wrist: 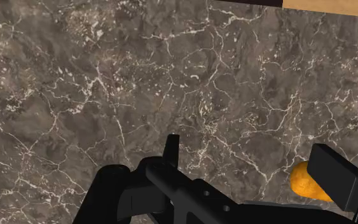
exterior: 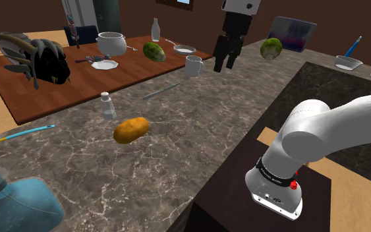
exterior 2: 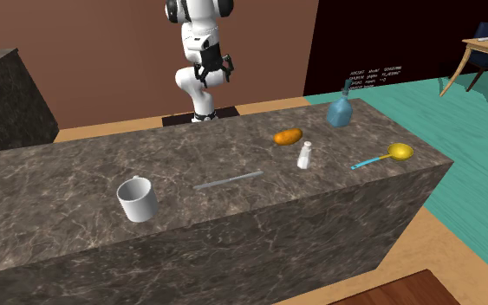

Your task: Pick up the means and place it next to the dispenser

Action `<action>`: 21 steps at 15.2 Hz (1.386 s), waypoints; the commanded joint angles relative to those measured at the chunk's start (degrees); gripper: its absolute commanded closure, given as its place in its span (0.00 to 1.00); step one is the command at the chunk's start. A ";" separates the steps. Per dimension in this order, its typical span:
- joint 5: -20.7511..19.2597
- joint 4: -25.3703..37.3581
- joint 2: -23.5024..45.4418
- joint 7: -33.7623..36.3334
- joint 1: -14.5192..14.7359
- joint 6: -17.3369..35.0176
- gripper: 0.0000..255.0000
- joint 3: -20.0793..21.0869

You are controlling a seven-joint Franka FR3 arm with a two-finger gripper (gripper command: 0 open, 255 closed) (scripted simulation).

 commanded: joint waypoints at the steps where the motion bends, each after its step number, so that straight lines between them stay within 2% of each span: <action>1: 0.00 0.00 0.00 0.00 0.00 0.00 0.00 0.00; 7: -4.53 0.06 9.08 -20.52 3.53 9.04 0.00 -7.91; 11: -5.59 2.52 17.11 -33.98 6.30 14.73 0.00 -12.48; 16: -4.24 7.87 28.40 -50.81 9.96 20.55 0.00 -16.97; 21: -0.30 15.18 40.16 -67.49 12.73 24.37 0.00 -19.26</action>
